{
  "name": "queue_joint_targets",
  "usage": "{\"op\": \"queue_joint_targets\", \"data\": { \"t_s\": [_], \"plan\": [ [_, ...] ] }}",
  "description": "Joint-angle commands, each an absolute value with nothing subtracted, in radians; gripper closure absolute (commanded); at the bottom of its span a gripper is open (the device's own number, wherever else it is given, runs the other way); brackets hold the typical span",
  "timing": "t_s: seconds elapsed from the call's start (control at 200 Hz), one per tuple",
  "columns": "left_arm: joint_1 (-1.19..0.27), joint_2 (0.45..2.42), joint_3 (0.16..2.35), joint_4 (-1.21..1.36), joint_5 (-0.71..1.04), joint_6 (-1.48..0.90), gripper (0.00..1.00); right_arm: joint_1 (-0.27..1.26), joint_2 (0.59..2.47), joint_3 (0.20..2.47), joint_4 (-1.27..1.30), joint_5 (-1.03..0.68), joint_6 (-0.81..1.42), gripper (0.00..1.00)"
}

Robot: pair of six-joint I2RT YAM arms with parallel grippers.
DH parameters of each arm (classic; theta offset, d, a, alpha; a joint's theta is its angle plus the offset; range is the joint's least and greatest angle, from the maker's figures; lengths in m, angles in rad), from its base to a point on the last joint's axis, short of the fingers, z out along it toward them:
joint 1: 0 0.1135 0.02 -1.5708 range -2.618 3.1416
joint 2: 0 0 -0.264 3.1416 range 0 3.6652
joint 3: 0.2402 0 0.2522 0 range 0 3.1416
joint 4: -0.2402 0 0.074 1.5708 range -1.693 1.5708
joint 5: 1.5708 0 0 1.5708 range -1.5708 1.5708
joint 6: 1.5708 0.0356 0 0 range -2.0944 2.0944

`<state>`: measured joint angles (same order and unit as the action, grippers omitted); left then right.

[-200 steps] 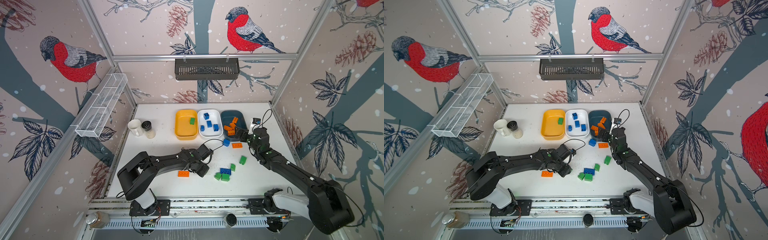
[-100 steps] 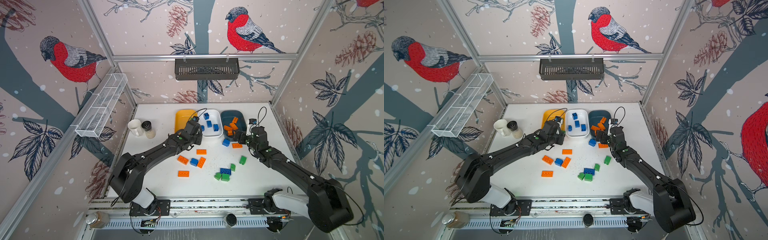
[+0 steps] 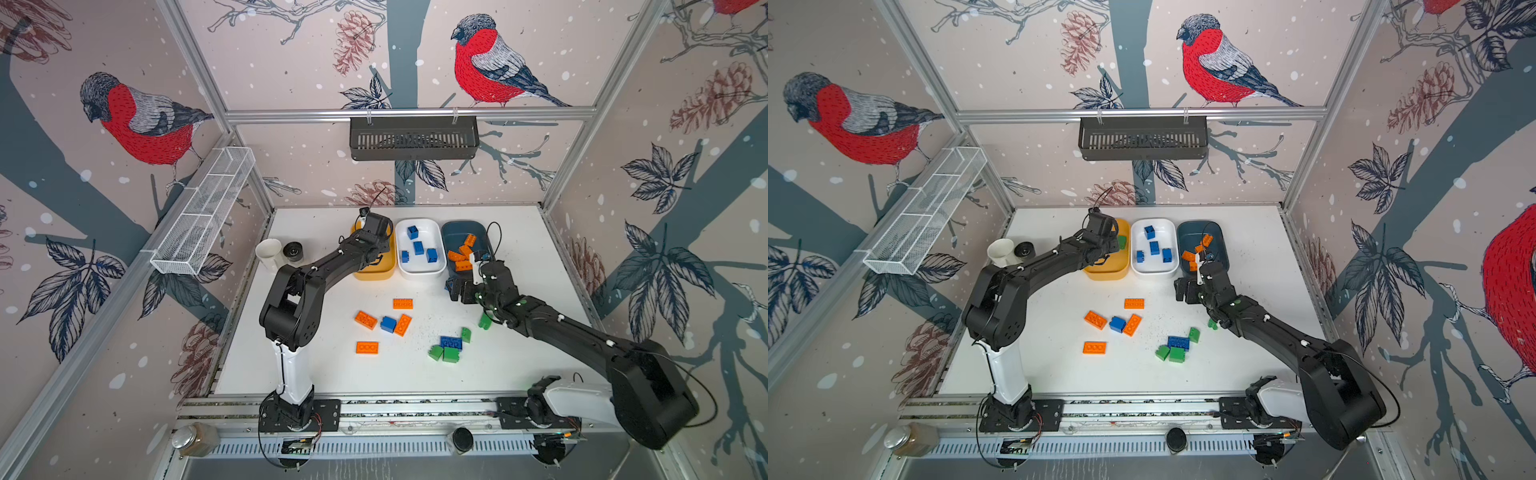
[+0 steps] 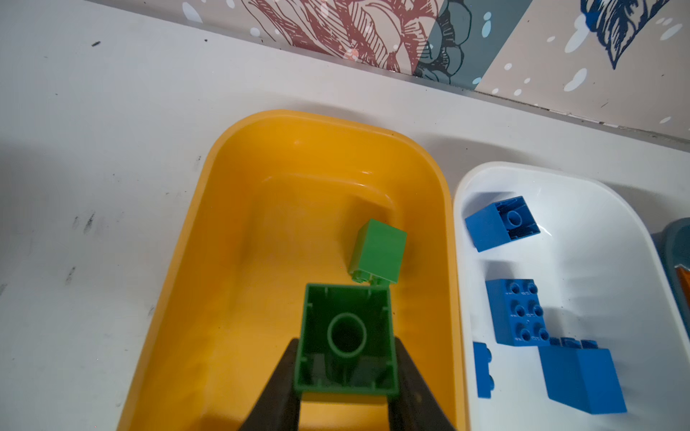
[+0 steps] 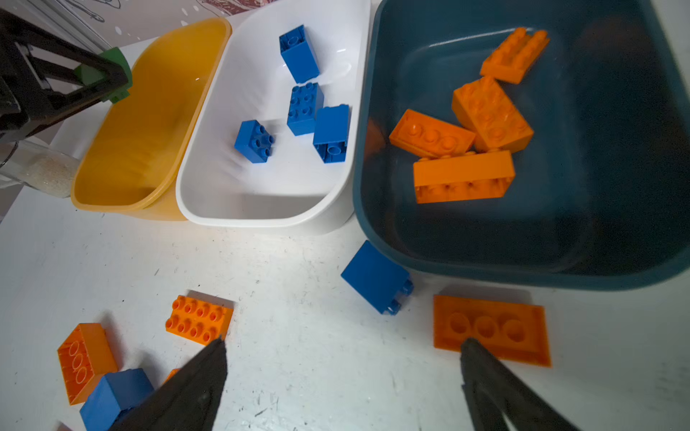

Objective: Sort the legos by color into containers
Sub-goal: 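Carry the green brick with the left gripper into the yellow tray and release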

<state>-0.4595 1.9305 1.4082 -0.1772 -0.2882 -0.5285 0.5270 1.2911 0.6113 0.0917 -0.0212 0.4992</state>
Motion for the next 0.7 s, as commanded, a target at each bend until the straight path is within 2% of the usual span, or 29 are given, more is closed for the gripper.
{"op": "queue_joint_targets", "data": {
  "t_s": [0.0, 0.075, 0.17, 0.375, 0.695],
  "plan": [
    [-0.450, 1.945, 1.440, -0.248, -0.274, -0.560, 0.41, 0.558, 1.352, 0.621, 0.143, 0.039, 0.641, 0.09],
    [-0.449, 1.926, 1.423, -0.236, -0.252, -0.555, 0.23, 0.586, 1.415, 0.664, 0.100, 0.110, 0.687, 0.13],
    [-0.449, 1.885, 1.382, -0.195, -0.221, -0.545, 0.15, 0.613, 1.489, 0.717, 0.045, 0.190, 0.733, 0.18],
    [-0.449, 1.839, 1.354, -0.186, -0.213, -0.537, 0.06, 0.651, 1.583, 0.776, 0.040, 0.300, 0.787, 0.25],
    [-0.449, 1.822, 1.334, -0.193, -0.235, -0.538, 0.03, 0.676, 1.689, 0.835, 0.038, 0.426, 0.858, 0.33]
  ]
}}
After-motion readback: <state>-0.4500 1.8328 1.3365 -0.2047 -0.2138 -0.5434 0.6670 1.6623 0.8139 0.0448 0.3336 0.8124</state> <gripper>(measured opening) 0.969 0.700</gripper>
